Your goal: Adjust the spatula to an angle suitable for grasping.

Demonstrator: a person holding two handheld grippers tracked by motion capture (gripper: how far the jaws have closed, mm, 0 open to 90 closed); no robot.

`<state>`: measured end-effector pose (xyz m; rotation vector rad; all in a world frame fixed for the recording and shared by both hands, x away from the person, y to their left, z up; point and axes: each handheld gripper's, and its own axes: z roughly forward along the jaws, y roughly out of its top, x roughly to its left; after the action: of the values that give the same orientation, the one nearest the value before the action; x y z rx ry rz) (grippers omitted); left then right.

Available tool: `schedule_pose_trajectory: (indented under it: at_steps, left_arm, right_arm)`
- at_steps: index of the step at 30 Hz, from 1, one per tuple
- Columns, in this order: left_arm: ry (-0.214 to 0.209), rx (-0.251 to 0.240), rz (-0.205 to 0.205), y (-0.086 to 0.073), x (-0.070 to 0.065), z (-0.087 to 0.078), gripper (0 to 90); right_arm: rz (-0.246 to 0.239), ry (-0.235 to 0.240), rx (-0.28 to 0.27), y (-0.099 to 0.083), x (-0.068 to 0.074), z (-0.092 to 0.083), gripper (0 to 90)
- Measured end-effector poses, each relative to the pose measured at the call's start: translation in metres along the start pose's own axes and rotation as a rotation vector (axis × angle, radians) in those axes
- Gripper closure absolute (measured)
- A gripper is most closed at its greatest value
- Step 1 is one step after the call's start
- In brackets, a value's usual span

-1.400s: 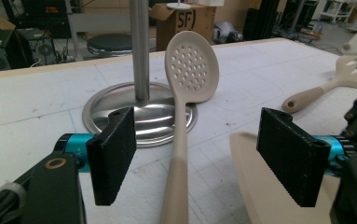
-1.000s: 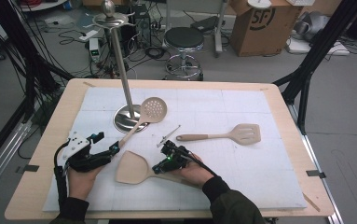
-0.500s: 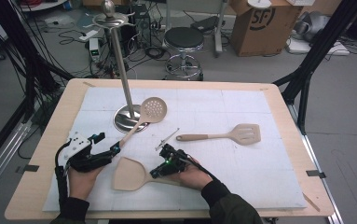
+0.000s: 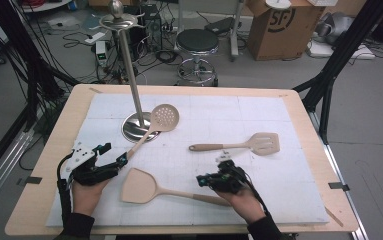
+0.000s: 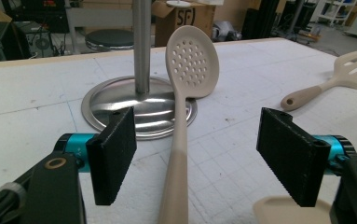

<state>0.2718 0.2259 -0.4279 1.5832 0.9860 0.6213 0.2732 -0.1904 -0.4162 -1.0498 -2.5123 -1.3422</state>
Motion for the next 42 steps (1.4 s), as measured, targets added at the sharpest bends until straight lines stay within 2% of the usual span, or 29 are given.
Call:
schedule_pose_trajectory:
  at_steps: [2, 7, 10, 13, 16, 17, 20, 22, 25, 27, 30, 34, 36, 37, 40, 42]
  left_arm:
    - [0.0, 0.004, 0.0, 0.0, 0.0, 0.001, 29.0]
    - [-0.003, 0.007, 0.006, -0.001, -0.002, 0.002, 29.0]
    - [0.001, 0.008, 0.006, 0.0, -0.002, 0.002, 29.0]
    - [0.001, 0.007, 0.003, -0.001, -0.002, 0.001, 29.0]
    - [0.0, 0.007, 0.003, -0.001, -0.002, 0.001, 29.0]
    - [0.0, 0.006, 0.002, -0.001, -0.002, 0.001, 29.0]
    - [0.002, 0.009, 0.001, -0.001, -0.002, 0.001, 29.1]
    - [0.003, 0.011, 0.002, -0.001, -0.002, 0.001, 29.1]
    - [0.001, 0.01, 0.003, -0.001, -0.002, 0.001, 29.1]
    - [0.003, 0.012, 0.005, -0.002, -0.003, 0.002, 29.2]
    - [-0.001, 0.013, 0.007, -0.002, -0.003, 0.002, 29.2]
    - [0.002, 0.016, 0.007, -0.002, -0.003, 0.003, 29.2]
    - [0.004, 0.014, 0.007, -0.002, -0.002, 0.002, 29.2]
    - [0.005, 0.016, 0.007, -0.002, -0.002, 0.002, 29.2]
    - [0.007, 0.019, 0.004, -0.003, -0.002, 0.003, 29.2]
    - [0.005, 0.018, 0.006, -0.002, -0.002, 0.002, 29.2]
  right_arm:
    - [0.039, -0.003, -0.021, -0.02, -0.002, -0.013, 90.0]
    - [0.087, -0.023, -0.005, -0.06, 0.004, -0.031, 90.0]
    - [0.107, -0.017, 0.004, -0.077, 0.007, -0.038, 90.0]
    - [0.119, -0.033, 0.036, -0.09, 0.009, -0.04, 90.0]
    - [0.14, -0.042, 0.039, -0.099, 0.01, -0.043, 90.0]
    - [0.141, -0.052, 0.042, -0.101, 0.009, -0.043, 90.0]
    - [0.165, -0.042, 0.023, -0.103, 0.006, -0.044, 90.0]
    - [0.163, -0.08, 0.006, -0.102, 0.004, -0.045, 90.0]
    - [0.189, -0.09, -0.018, -0.098, -0.01, -0.046, 90.0]
    - [0.186, -0.091, -0.022, -0.096, -0.012, -0.046, 90.0]
    - [0.173, -0.119, -0.025, -0.088, -0.017, -0.046, 90.0]
    - [0.182, -0.148, -0.041, -0.079, -0.023, -0.044, 90.0]
    - [0.182, -0.148, -0.023, -0.078, -0.022, -0.043, 90.0]
    - [0.183, -0.133, 0.0, -0.079, -0.022, -0.042, 90.0]
    - [0.211, -0.123, -0.035, -0.087, -0.022, -0.042, 90.0]
    - [0.208, -0.134, -0.042, -0.088, -0.021, -0.042, 90.0]
